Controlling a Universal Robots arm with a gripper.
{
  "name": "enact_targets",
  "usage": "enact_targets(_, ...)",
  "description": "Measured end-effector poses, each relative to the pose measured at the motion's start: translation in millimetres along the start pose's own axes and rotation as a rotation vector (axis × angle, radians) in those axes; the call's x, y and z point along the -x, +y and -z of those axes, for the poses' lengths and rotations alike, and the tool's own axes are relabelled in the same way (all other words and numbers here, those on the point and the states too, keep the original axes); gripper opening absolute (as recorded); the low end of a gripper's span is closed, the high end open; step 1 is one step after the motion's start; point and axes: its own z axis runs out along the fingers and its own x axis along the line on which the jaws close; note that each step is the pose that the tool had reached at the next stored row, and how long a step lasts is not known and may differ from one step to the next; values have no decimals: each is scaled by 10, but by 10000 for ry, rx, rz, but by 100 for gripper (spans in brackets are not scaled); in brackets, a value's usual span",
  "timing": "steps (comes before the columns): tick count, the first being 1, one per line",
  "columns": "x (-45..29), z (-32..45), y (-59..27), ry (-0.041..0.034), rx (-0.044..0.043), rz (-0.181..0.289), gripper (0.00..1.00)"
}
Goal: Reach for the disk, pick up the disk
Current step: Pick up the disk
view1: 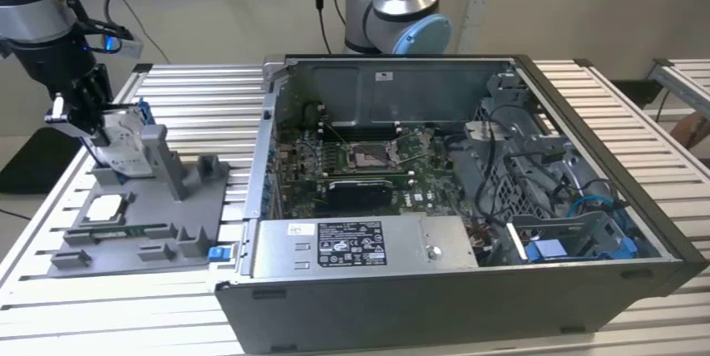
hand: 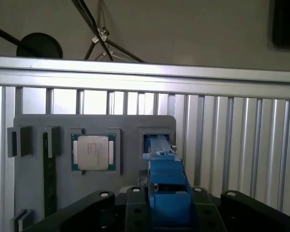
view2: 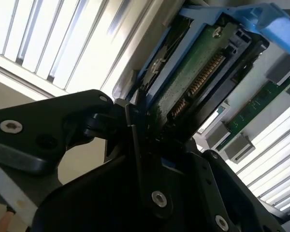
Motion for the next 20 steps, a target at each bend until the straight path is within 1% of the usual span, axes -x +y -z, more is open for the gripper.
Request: enact_targets(20,0,7,0,-6,-2,1,0)
